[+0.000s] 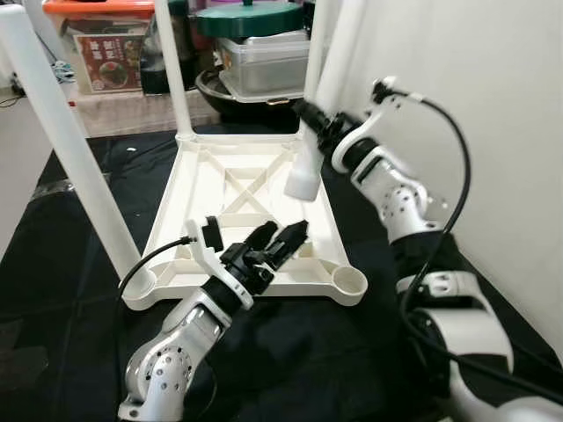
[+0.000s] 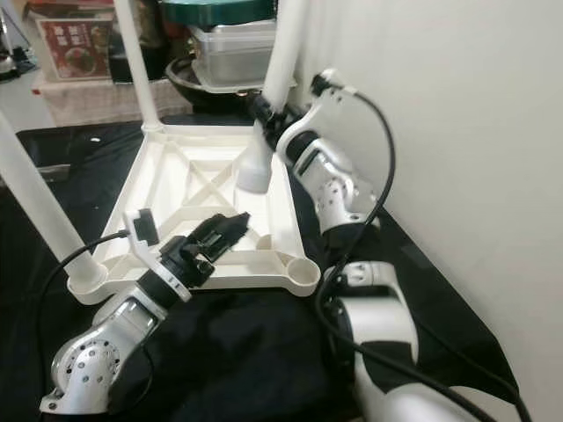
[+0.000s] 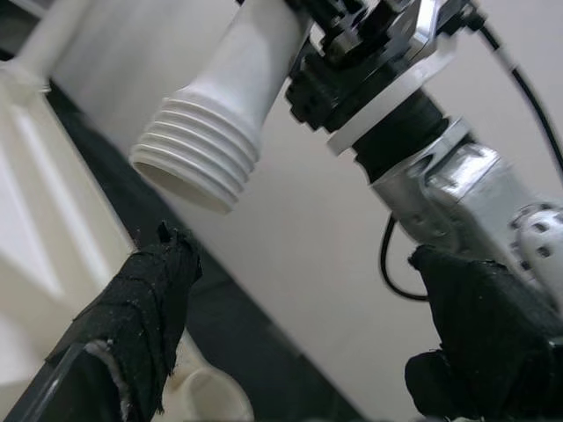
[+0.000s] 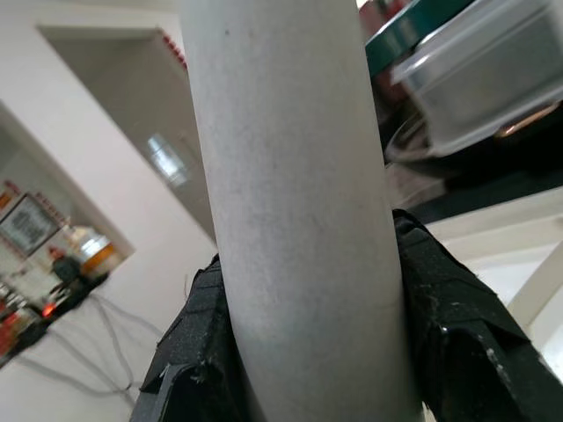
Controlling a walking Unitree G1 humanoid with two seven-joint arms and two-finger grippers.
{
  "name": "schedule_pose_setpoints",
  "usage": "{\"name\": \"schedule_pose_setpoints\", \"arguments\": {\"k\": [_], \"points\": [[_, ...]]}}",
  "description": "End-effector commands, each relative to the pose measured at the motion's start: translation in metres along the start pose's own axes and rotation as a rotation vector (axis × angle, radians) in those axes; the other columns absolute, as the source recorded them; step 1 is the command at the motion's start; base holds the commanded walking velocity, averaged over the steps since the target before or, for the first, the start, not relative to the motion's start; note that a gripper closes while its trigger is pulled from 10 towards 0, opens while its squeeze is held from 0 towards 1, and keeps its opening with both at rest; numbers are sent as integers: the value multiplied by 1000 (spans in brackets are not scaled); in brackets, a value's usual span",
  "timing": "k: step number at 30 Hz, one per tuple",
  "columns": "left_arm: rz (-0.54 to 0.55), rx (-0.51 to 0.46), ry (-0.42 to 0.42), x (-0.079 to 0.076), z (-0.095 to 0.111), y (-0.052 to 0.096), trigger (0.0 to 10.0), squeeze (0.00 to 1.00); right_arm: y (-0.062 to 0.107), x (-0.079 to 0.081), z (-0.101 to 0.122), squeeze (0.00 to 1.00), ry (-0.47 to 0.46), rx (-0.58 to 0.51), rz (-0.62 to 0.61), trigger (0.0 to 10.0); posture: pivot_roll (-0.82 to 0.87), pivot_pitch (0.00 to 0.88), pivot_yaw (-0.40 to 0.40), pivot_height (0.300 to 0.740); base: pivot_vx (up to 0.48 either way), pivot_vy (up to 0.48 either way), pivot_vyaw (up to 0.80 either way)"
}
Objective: Building children table
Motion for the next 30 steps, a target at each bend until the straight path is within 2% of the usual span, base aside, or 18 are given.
{"name": "schedule_pose_setpoints", "arguments": {"k": [1, 6, 7, 11, 13, 15, 18, 19, 23, 30], "points": [[3, 30, -22, 0, -5, 2, 10000, 0, 0, 6, 5, 0, 11, -20, 23, 0, 67, 0, -57, 740, 0, 0, 0], [33, 63, -71, 6, -11, 2, 10000, 0, 0, 13, 0, 0, -8, -18, 38, 0, 60, 0, -48, 740, 0, 0, 0], [49, 75, -102, 9, -13, 1, 10000, 0, 0, 16, -1, 0, -15, -22, 43, 0, 58, 0, -45, 740, 0, 0, 0], [118, 88, -190, 23, -12, -2, 10000, 0, 2, 41, -1, 0, -28, -45, 121, 0, 51, 0, -36, 740, 0, 0, 0], [118, 88, -190, 23, -12, -2, 10000, 0, 2, 41, -1, 0, -28, -45, 121, 0, 51, 0, -36, 740, 0, 0, 0], [130, 92, -221, 25, -12, -2, 10000, 0, 5, 51, -7, 0, -26, -42, 148, 0, 53, 0, -36, 740, 0, 0, 0], [134, 99, -240, 26, -12, -2, 10000, 0, 7, 54, -10, 0, -27, -38, 154, 0, 54, 0, -36, 740, 0, 0, 0], [145, 112, -276, 27, -13, -3, 10000, 0, 8, 57, -13, 0, -27, -32, 159, 0, 56, 0, -37, 740, 0, 0, 0], [175, 112, -330, 30, -13, -3, 10000, 0, 9, 61, -17, 0, -19, -25, 171, 0, 58, 0, -38, 740, 0, 0, 0], [218, 96, -367, 37, -11, -4, 10000, 0, 14, 72, -22, 0, 16, -15, 224, 0, 56, 0, -39, 740, 0, 0, 0]]}}
Point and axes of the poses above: a point about 5 cm out from each wrist's last joint towards the gripper, its own y axis pointing back from the gripper into the wrist, its own z axis along the axis of the wrist's last joint, x = y × z, the point moved 4 cm from there along -y, pointing out of the wrist towards the gripper, and after that the axes turned 7 degrees about y, right-handed, at the moved point
